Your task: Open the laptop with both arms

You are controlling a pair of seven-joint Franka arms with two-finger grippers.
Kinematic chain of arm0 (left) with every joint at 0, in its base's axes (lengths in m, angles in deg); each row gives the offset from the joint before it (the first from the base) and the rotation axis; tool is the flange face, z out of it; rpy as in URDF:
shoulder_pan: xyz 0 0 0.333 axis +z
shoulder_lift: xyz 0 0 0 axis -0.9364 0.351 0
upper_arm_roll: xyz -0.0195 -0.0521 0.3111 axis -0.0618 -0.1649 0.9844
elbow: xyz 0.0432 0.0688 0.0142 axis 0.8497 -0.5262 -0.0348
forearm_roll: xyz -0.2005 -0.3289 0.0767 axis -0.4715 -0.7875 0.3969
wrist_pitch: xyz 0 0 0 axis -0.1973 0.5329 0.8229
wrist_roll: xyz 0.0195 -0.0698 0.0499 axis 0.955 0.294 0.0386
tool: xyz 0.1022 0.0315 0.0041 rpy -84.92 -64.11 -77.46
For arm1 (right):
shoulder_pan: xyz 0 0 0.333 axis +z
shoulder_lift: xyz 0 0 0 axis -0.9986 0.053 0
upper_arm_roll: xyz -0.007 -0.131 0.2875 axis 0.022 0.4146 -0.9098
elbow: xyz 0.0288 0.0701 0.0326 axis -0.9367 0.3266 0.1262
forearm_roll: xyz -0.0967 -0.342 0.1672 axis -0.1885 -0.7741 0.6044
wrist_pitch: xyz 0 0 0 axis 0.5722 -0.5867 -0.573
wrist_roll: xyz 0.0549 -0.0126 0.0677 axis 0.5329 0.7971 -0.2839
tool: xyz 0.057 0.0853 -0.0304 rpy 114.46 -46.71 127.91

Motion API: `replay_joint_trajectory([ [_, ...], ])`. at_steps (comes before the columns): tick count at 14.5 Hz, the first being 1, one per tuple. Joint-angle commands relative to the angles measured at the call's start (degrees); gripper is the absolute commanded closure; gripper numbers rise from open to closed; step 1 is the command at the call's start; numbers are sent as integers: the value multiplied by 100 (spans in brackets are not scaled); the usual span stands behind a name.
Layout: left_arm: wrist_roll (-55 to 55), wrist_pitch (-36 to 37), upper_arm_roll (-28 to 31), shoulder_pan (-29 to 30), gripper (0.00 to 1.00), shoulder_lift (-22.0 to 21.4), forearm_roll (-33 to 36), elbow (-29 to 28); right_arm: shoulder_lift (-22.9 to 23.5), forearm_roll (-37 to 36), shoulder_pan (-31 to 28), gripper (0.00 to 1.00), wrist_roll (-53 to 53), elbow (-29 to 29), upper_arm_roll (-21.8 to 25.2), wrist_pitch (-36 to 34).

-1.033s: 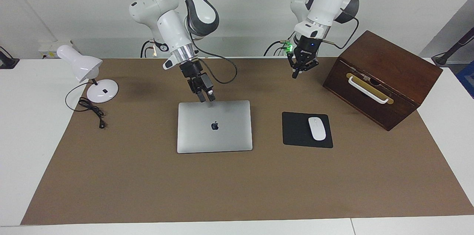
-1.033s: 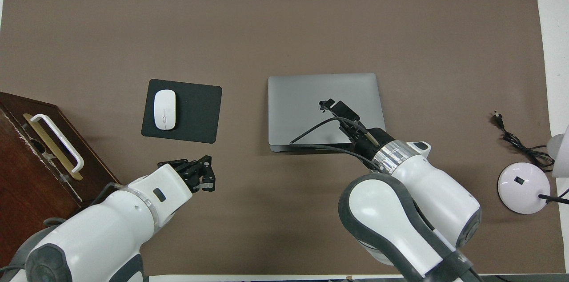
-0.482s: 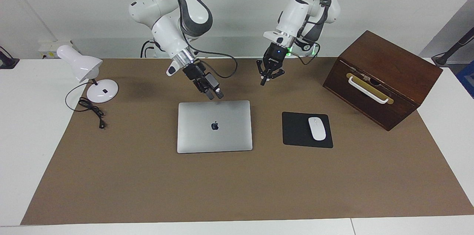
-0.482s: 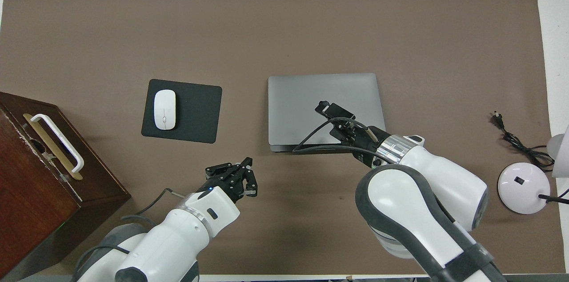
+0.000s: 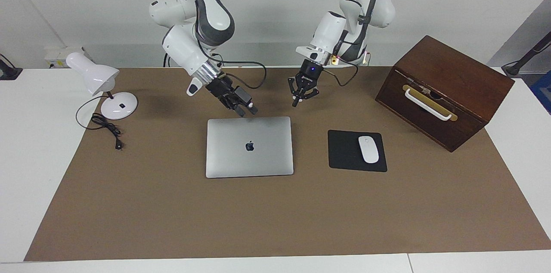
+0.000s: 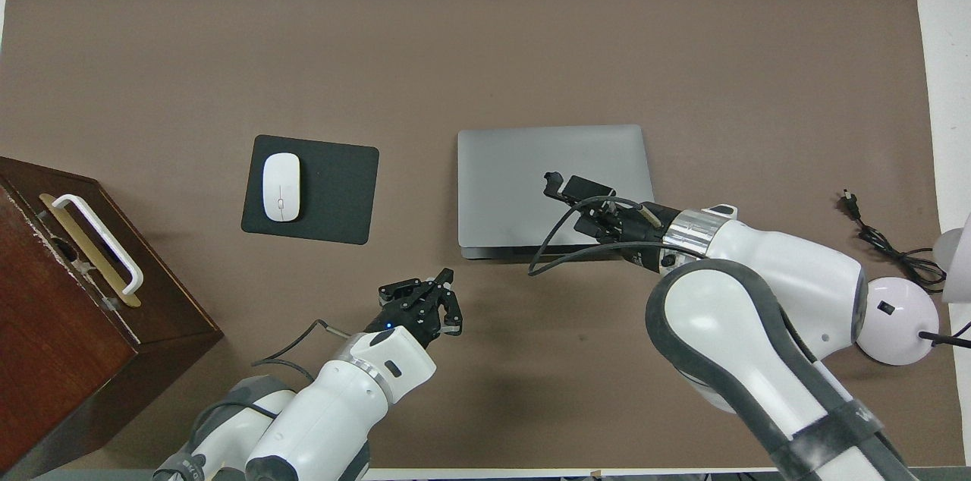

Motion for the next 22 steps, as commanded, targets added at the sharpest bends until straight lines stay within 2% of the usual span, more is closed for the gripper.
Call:
replay_joint_trajectory([
  [1,-1,-260,81,-181,100,181,-75,-33,-123,-843,-246,0,568,56,-27,-333],
  [5,95,-260,81,-181,100,374,-66,28,-9,-924,-272,0,491,56,-45,-280],
  [8,490,-260,81,-164,100,550,-4,221,298,-915,-36,0,420,91,-63,368],
  [11,543,-251,81,-163,100,708,4,414,457,-828,96,0,429,82,-71,572],
  [18,552,-251,90,-93,100,1104,215,810,457,-406,448,0,491,65,-80,924],
  [22,552,-242,90,-23,100,1253,312,960,300,-309,632,0,657,82,-80,933],
])
